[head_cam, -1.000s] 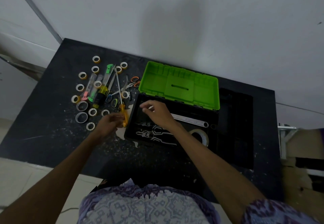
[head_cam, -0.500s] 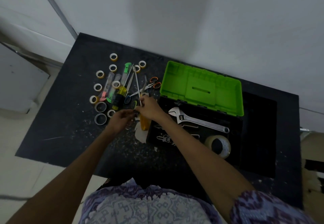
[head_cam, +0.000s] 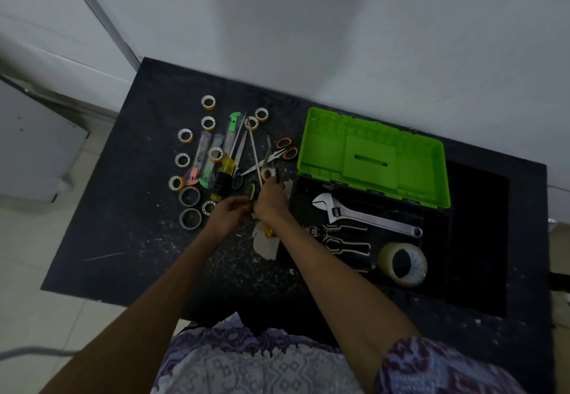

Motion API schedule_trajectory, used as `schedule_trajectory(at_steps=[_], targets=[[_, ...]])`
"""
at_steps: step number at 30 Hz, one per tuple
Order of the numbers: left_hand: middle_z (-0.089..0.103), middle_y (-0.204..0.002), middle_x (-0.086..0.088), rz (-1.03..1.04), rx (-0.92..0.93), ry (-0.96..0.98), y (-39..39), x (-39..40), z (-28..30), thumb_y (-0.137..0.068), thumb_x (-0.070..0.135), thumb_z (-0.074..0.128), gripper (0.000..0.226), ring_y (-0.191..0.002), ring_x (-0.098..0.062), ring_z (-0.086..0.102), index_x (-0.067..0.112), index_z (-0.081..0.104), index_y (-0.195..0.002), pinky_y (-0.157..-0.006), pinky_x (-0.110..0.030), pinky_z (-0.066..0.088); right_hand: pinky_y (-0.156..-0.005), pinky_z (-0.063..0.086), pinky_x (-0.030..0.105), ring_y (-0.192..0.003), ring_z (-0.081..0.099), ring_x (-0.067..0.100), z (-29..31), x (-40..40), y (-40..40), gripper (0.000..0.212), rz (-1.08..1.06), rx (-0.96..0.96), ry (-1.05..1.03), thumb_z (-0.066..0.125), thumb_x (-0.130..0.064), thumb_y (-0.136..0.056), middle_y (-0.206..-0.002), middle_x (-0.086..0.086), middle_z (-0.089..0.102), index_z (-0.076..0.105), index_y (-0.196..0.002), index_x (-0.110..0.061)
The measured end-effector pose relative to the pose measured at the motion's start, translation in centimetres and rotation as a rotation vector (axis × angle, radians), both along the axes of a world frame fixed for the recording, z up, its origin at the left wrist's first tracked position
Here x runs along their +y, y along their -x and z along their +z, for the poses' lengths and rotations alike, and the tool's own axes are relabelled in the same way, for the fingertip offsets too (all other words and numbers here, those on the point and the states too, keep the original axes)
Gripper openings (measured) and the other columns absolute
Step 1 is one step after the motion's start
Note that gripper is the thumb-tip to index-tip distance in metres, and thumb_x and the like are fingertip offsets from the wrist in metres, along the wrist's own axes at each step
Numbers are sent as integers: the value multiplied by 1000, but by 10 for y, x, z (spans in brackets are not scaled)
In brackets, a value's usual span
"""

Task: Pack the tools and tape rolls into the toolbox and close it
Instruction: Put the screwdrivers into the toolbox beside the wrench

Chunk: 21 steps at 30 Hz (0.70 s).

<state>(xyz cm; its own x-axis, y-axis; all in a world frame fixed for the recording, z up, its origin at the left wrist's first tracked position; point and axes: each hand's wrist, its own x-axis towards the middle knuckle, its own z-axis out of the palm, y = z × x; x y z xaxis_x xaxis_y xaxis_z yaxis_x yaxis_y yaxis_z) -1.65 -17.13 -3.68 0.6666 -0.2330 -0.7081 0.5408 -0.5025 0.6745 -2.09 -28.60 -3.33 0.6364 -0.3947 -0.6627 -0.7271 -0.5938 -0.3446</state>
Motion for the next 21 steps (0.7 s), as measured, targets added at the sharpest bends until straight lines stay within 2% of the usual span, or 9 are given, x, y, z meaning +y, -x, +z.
schedule_trajectory(at_steps=[4,7,11,13,15,17,19,21], targets=[[66,-97,-4,38,36,37,-1,3,1,-95,6,55,29,-83,-18,63,-3,57,-123,-84,-37,53,-95,46,44,-121,51,38,-3,4,1,65,26,26,22,63,-1,-90,-141,24,40,26,-144,-2],[66,-106,-11,50,25,61,-1,6,4,-96,8,55,27,-86,-16,64,-1,58,-121,-82,-34,54,-93,48,44,-119,53,39,-1,3,0,70,-8,16,-25,66,-2,-87,-139,25,41,25,-145,-2],[67,-99,-6,139,26,97,1,7,7,-97,11,54,29,-90,-26,65,0,57,-124,-91,-48,52,-78,47,35,-112,57,35,5,1,9,50,-114,-77,-141,65,-6,-87,-125,18,55,43,-132,-5],[67,-103,-9,214,28,115,2,3,12,-99,14,51,28,-85,-23,66,4,57,-124,-82,-44,54,-79,48,33,-110,57,30,9,-1,17,38,-182,-130,-247,62,-8,-88,-123,13,57,50,-124,-10],[66,-107,-7,282,20,157,3,-3,19,-100,19,50,28,-84,-17,66,9,56,-125,-73,-33,54,-86,52,35,-108,58,25,15,-4,25,34,-249,-173,-347,62,-11,-90,-122,10,59,54,-123,-14],[67,-108,-4,331,-4,196,4,-10,27,-99,23,52,28,-86,-16,67,12,56,-124,-73,-30,54,-89,54,35,-107,59,21,22,-8,34,34,-287,-201,-428,62,-12,-91,-122,7,60,55,-124,-15],[68,-105,-5,353,-39,217,4,-17,32,-97,24,56,28,-89,-19,66,13,59,-123,-79,-34,54,-83,53,29,-105,58,17,31,-14,43,33,-321,-243,-504,63,-14,-93,-120,4,61,57,-126,-15],[70,-99,-5,314,-80,234,7,-23,37,-94,22,60,26,-86,-17,67,15,63,-119,-76,-32,56,-71,51,21,-99,58,14,38,-24,51,29,-354,-279,-539,64,-17,-94,-113,2,62,60,-123,-17]])
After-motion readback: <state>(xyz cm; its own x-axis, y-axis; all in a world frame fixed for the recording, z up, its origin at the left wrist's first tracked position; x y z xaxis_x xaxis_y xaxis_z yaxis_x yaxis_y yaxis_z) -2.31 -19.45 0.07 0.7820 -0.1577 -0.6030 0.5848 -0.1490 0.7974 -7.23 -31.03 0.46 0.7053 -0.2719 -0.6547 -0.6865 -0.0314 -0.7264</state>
